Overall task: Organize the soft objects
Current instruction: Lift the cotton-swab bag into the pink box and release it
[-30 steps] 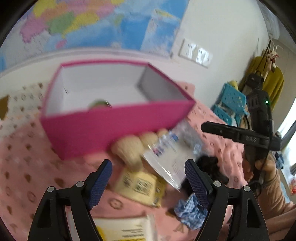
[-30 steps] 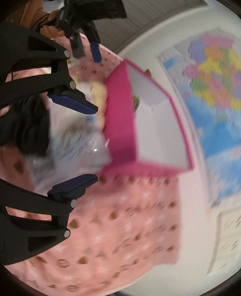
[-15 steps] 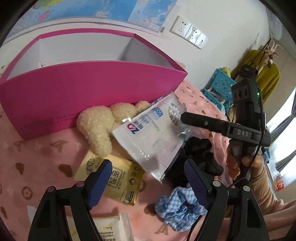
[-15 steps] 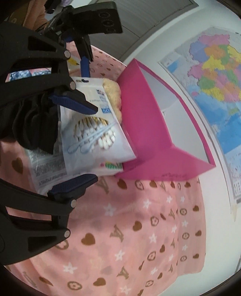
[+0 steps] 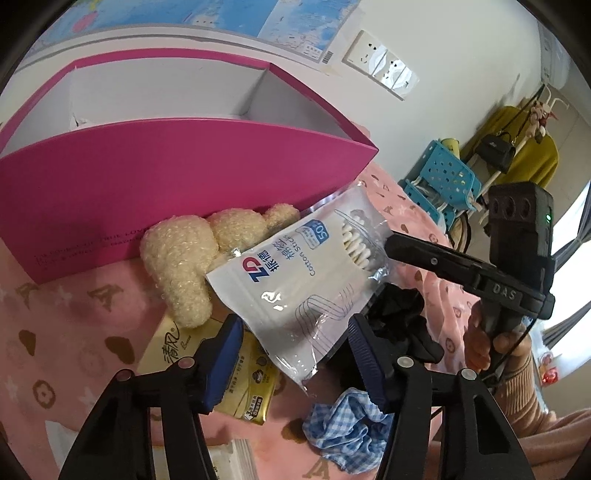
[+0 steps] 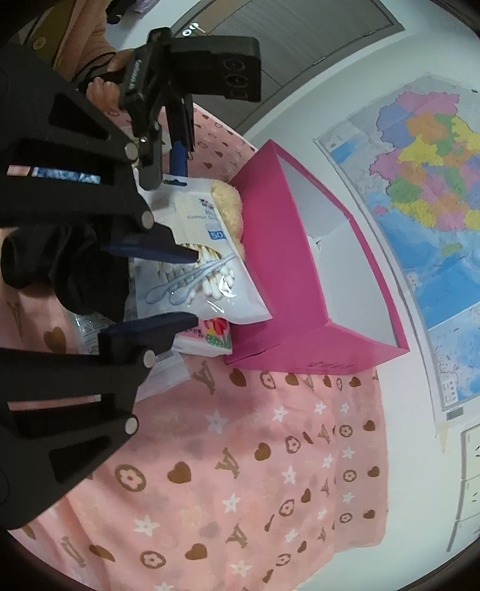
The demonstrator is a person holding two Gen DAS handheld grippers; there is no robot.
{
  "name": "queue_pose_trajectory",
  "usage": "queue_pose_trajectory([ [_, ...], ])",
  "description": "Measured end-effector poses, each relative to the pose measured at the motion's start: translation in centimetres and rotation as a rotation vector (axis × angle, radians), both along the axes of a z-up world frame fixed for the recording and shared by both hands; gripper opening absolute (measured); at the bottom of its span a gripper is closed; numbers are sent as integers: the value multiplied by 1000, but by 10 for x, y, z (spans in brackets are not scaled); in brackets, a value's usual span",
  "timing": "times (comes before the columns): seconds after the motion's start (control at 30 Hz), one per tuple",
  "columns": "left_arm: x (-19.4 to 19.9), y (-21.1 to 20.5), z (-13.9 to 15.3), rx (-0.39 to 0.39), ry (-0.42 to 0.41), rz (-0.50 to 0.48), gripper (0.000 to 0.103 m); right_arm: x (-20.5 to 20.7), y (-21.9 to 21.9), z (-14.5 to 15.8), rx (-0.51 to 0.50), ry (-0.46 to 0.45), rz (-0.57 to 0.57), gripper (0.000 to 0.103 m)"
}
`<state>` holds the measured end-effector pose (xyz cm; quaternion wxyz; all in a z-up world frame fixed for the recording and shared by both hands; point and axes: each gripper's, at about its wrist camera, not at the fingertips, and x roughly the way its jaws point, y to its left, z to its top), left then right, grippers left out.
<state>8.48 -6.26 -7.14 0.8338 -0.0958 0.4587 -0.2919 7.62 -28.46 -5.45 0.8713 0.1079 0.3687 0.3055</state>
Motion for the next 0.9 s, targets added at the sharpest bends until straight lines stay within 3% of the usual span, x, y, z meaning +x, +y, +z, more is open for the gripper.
queue_pose_trajectory([
  [0.17,-1,-1,2,-3,-8,14,55,-6,2,3,-14,-15,7,31],
  [0.3,-6,3,7,6,-23,23,52,-13,-2,10,0,-38,8,17],
  [0.43,-10,9,17,-10,-50,31,51,-20,-1,21,8,-65,15,17],
  [0.67,-18,20,52,-14,-142,41,51,-27,3,53,-7,-143,30,17],
  [0.9,-1,26,90,13,-216,71,51,-16,12,85,-22,-218,48,17],
])
